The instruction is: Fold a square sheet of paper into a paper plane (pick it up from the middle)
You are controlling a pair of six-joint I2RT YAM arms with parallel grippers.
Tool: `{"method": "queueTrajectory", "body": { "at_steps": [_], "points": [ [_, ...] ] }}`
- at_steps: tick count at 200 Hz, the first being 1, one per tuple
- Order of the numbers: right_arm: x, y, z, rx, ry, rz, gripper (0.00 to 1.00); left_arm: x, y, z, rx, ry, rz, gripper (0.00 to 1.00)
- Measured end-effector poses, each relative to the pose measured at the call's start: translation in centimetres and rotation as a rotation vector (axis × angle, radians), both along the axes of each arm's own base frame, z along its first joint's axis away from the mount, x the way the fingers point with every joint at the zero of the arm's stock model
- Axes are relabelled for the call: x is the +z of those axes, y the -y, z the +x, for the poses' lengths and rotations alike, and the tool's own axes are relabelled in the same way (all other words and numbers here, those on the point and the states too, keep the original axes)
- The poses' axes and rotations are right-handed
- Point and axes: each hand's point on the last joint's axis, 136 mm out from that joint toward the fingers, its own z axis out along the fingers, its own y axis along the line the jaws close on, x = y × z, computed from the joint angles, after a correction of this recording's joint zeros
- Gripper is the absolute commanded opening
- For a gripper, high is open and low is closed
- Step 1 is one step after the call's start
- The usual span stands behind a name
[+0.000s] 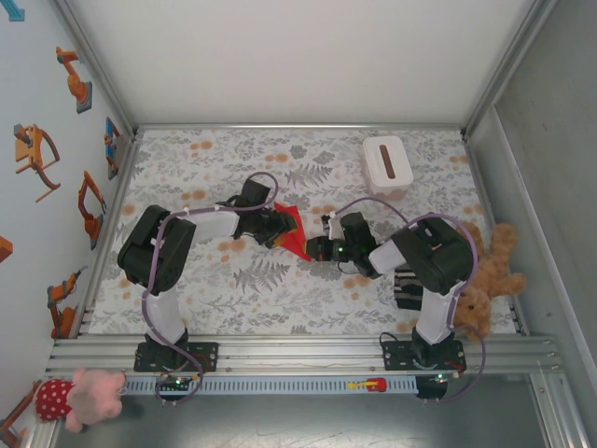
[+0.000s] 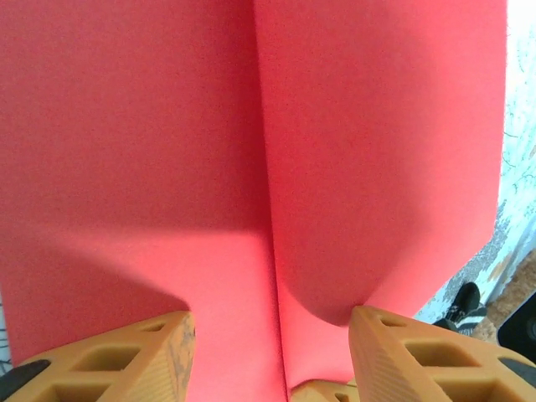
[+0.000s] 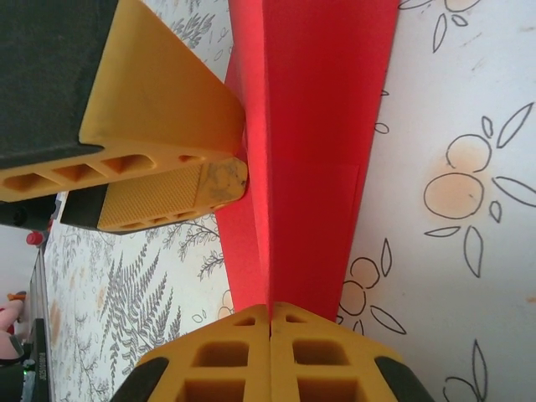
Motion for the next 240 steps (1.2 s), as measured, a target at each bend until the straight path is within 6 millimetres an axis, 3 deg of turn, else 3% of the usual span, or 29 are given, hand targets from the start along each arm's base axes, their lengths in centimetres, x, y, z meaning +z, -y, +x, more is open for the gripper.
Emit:
{"method": "queueTrajectory", "body": {
  "at_steps": [36,101,158,240],
  "points": [
    [0.5,0.0,0.0,-0.001,-0.028,-0.007,0.21,-0.2,-0.1,0.0,0.001,-0.009,0.009,0.49],
    [0.7,0.4,0.1,-0.021,-0.086,-0.06,0.27,-0.3,-0.2,0.0,0.004,-0.014,0.017,0.47],
    [1.6,-0.1,0.7,-0.018,-0.102,-0.073,0.27,-0.3,-0.2,0.0,0.004,-0.014,0.017,0.47],
    [1.1,-0.6,1.1,0.0,-0.129,-0.095,0.21,-0.3,-0.2,-0.1,0.004,-0.015,0.017,0.46]
  ]
}}
